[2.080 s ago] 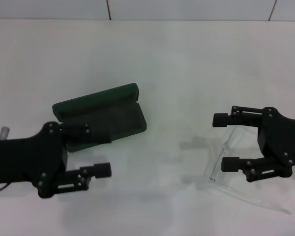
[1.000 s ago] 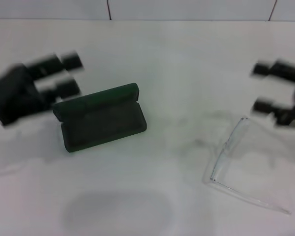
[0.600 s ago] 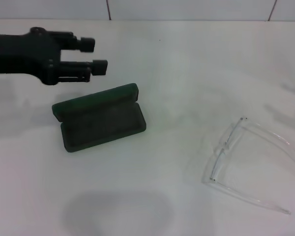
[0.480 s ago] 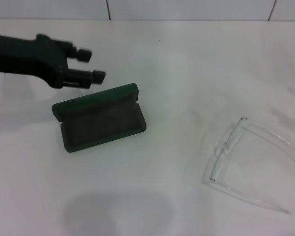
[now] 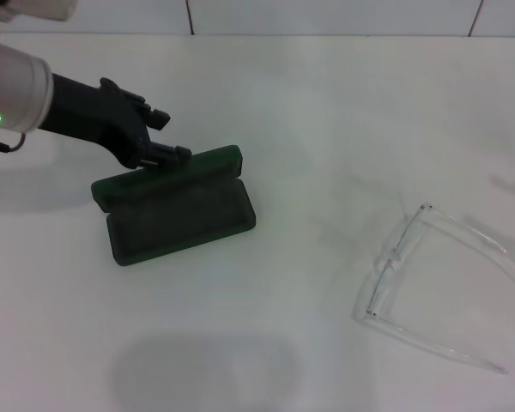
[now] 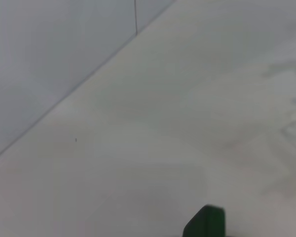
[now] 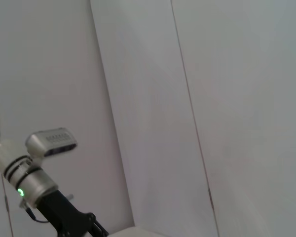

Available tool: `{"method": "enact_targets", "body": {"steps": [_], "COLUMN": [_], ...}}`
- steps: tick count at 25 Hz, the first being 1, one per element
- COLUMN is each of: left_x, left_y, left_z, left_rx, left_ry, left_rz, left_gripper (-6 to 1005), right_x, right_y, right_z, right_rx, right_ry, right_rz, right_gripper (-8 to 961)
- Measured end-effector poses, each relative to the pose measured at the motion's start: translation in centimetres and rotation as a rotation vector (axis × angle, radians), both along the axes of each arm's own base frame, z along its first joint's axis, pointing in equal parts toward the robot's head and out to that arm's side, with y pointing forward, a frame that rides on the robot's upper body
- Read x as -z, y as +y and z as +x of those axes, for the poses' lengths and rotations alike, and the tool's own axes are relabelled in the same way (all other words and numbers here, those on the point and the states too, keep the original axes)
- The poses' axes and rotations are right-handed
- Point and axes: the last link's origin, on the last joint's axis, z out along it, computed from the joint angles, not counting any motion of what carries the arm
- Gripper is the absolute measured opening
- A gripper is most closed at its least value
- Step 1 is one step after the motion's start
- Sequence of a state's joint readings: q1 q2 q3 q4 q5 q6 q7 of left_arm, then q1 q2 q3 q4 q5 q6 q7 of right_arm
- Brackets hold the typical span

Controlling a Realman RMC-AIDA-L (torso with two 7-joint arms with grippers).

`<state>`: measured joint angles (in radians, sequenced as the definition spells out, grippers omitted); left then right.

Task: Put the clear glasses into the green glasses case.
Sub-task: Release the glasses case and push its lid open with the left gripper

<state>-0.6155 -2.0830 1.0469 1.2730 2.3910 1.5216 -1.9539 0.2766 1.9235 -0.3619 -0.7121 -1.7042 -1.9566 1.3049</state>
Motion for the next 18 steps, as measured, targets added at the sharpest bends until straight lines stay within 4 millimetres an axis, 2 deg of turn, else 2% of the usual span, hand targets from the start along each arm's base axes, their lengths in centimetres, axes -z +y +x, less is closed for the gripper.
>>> {"method": "enact_targets", "body": {"steps": [12,18], "left_x": [2.2,3.5], "left_y": [0.4,0.9], "left_z": [-0.6,-1.2], "left_rx": [-0.001,-0.014], "left_ry": [0.089,0.145], "left_rz": [-0.044,-0.052], "left_gripper": [615,569], "right_x": [0.4,0.6], "right_y": [0.2,0.3], "right_z": [-0.2,-0.2], "right_rx": [-0.006,-0.006], "right_ry": [0.006,0.011], "right_rz": [0.000,0.001], "right_gripper": [824,820]}}
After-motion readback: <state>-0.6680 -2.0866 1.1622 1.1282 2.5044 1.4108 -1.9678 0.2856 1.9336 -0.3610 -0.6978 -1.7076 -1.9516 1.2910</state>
